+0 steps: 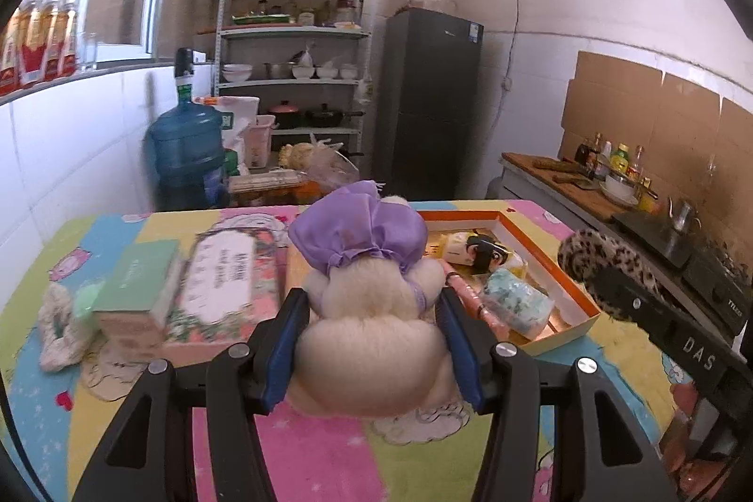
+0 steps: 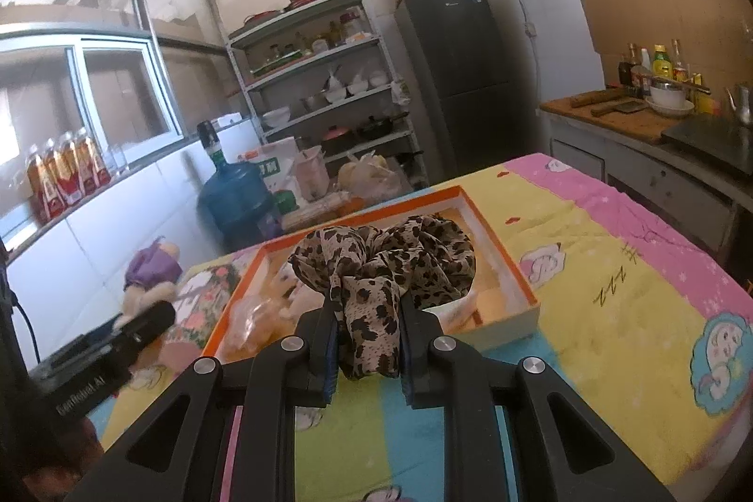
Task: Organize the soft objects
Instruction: 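Carry the bunny and scrunchie over the wooden box and lower them inside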
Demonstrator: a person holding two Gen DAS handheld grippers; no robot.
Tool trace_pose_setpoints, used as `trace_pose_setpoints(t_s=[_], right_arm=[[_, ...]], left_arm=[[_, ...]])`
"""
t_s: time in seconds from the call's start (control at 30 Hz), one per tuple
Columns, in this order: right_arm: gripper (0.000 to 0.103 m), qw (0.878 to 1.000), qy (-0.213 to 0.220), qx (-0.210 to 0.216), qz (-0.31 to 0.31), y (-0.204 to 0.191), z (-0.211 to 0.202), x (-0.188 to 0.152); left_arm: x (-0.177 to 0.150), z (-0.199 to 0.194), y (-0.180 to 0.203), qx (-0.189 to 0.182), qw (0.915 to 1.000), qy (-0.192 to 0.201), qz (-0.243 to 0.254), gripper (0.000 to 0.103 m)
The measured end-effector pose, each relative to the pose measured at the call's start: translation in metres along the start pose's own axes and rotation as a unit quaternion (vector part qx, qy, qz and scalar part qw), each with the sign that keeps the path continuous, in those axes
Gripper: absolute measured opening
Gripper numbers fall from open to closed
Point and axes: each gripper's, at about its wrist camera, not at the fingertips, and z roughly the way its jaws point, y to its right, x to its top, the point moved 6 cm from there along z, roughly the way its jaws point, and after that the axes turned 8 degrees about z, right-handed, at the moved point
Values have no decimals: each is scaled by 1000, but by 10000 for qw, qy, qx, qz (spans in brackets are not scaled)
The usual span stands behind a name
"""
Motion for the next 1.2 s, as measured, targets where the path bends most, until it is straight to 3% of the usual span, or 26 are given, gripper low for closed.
trace_pose_setpoints(t_s=[0.53,0.83,1.2], right_arm=[[21,9991,-390,136,-28,11,79,34],[21,9972,-745,115,-24,16,121,27],[21,9953,-957,159,8,24,142,22]], left_arm=[[-2,59,18,13,9993,-371,-53,56],[-11,80,19,59,9983,-585,-8,56],[-20,95,22,-45,9971,-751,-69,56]])
